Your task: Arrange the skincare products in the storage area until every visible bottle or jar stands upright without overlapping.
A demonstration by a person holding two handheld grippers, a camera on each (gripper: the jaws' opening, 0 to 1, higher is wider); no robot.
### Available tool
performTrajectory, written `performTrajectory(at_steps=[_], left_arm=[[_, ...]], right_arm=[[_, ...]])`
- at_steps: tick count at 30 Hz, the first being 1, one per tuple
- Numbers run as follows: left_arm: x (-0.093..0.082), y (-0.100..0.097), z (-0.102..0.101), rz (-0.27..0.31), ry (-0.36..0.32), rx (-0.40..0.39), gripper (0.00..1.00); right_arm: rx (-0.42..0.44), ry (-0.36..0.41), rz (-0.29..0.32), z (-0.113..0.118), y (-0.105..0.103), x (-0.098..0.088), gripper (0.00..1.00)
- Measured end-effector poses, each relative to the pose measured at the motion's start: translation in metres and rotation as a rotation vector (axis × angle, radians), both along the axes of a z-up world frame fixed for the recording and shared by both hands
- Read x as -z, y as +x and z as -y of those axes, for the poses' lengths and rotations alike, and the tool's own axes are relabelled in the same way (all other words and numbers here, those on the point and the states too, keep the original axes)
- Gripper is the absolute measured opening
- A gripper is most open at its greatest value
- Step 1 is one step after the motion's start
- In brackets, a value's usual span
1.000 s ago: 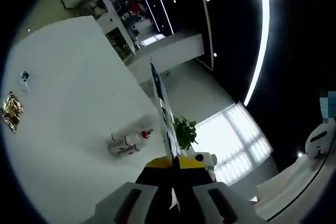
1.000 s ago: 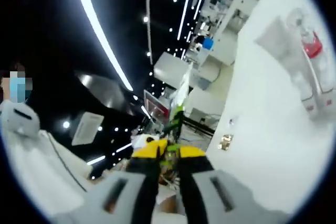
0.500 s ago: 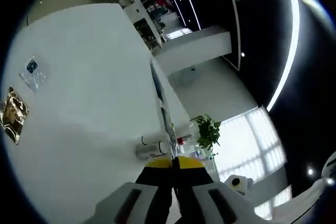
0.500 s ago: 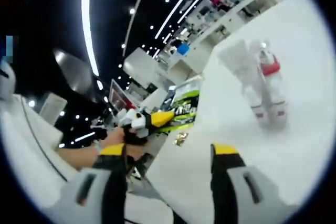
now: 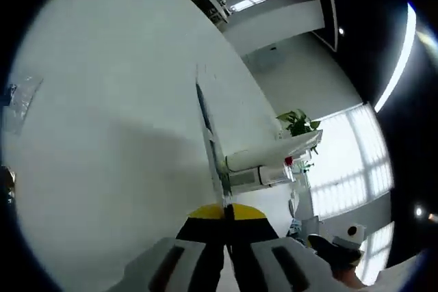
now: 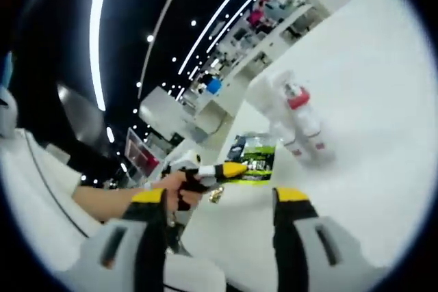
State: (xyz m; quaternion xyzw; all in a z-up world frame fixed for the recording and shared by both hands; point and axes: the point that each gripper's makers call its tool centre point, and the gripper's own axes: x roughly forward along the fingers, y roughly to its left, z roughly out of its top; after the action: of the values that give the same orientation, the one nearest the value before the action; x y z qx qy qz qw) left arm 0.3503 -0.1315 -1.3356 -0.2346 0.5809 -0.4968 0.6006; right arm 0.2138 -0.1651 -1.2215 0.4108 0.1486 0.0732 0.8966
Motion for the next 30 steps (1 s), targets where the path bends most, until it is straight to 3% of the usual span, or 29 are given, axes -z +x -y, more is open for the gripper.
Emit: performTrajectory(at_steps=[3,8,14,17,21,27,30], left_arm=[[0.014,0.001,0.002,-0.019,0.051,-0.002,0.00],[0.021,-0.003,0.011,-0.036,0.065,0.024,0.00],[0.031,-0.010,0.017,-0.024,0.103,0.046,0.01],[0.042,-0.007,0.013,0.006,0.161,0.042,0.01],[0.048,-0.004,0.010,-0.025,0.200,0.006,0.05],[0.053,0.000,0.001,0.014,0.238,-0.005,0.14],[0.049,0.006,0.000,0.022,0.216,-0.033,0.19]], right_arm=[[0.037,0.013,-0.003,0.004,-0.005,0.003,0.60],[0.063,0.023,-0.018,0.008,-0.013,0.008,0.59],[0.106,0.018,-0.010,0.014,-0.028,0.004,0.59],[0.121,0.028,-0.017,0.014,-0.036,0.009,0.59],[0.128,0.043,-0.028,0.013,-0.042,0.014,0.59],[0.142,0.050,-0.014,0.010,-0.046,0.012,0.59],[0.113,0.048,-0.030,0.002,-0.045,0.020,0.59]])
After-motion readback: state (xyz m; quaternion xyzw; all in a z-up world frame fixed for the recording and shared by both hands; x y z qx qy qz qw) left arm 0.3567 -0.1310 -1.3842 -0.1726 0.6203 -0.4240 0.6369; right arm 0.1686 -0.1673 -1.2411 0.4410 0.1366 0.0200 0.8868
